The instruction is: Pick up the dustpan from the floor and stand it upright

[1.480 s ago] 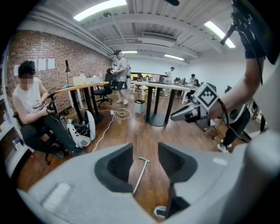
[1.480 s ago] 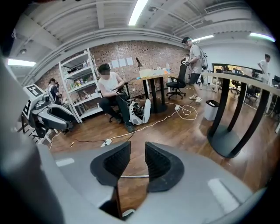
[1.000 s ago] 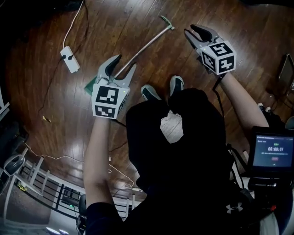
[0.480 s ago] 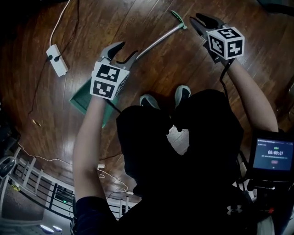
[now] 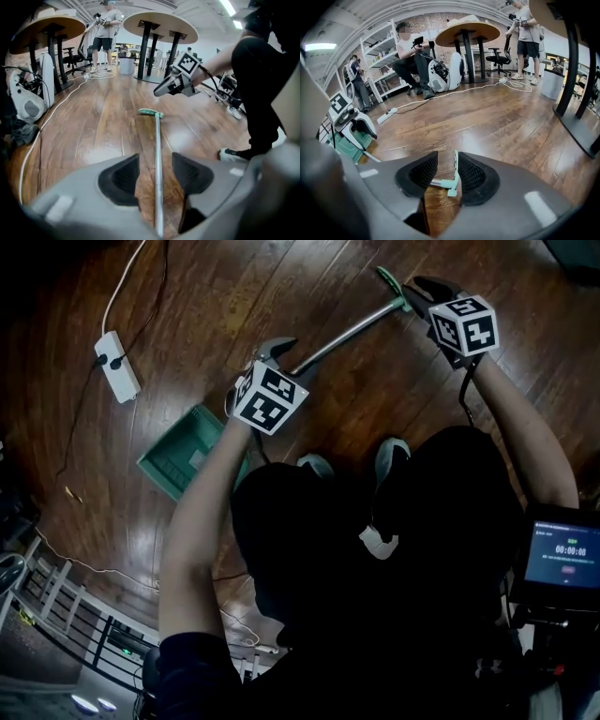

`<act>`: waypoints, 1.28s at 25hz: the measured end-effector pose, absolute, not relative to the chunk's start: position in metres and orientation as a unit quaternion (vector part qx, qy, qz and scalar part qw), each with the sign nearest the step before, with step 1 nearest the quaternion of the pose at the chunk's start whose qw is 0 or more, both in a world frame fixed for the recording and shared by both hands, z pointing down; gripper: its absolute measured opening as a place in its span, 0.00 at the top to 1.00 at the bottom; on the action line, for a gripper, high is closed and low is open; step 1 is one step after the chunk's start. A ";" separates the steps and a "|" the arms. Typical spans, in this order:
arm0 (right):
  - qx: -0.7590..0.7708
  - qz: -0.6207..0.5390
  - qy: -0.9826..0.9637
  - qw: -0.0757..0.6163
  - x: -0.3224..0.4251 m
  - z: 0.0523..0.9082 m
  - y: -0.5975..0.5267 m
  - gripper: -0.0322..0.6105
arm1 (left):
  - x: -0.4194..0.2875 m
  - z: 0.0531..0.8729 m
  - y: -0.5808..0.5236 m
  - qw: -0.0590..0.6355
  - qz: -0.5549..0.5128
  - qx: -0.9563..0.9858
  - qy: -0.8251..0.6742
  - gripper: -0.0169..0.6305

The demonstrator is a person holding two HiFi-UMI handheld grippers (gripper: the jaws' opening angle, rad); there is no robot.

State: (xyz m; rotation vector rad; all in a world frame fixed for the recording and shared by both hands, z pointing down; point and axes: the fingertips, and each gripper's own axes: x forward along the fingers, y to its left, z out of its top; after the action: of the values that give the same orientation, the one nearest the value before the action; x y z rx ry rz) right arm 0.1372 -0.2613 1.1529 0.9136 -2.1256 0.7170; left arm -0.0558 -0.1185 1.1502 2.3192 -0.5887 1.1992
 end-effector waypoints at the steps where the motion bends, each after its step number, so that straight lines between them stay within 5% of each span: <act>1: 0.351 0.275 -0.822 0.355 0.134 1.161 -0.261 0.73 | -0.058 1.159 -0.113 0.233 0.437 0.842 -0.212 0.63; 8: 0.338 0.291 -0.815 0.370 0.117 1.224 -0.252 0.69 | -0.068 1.221 -0.082 0.224 0.472 0.832 -0.186 0.63; 32: 0.346 0.344 -0.776 0.399 0.142 1.252 -0.263 0.65 | -0.069 1.200 -0.089 0.258 0.457 0.822 -0.220 0.63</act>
State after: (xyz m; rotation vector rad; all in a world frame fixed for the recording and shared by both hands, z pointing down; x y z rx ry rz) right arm 0.1421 -0.2634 1.2523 0.8760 -1.9638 0.8703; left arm -0.0692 -0.0893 1.1999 2.2298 -0.5970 1.2377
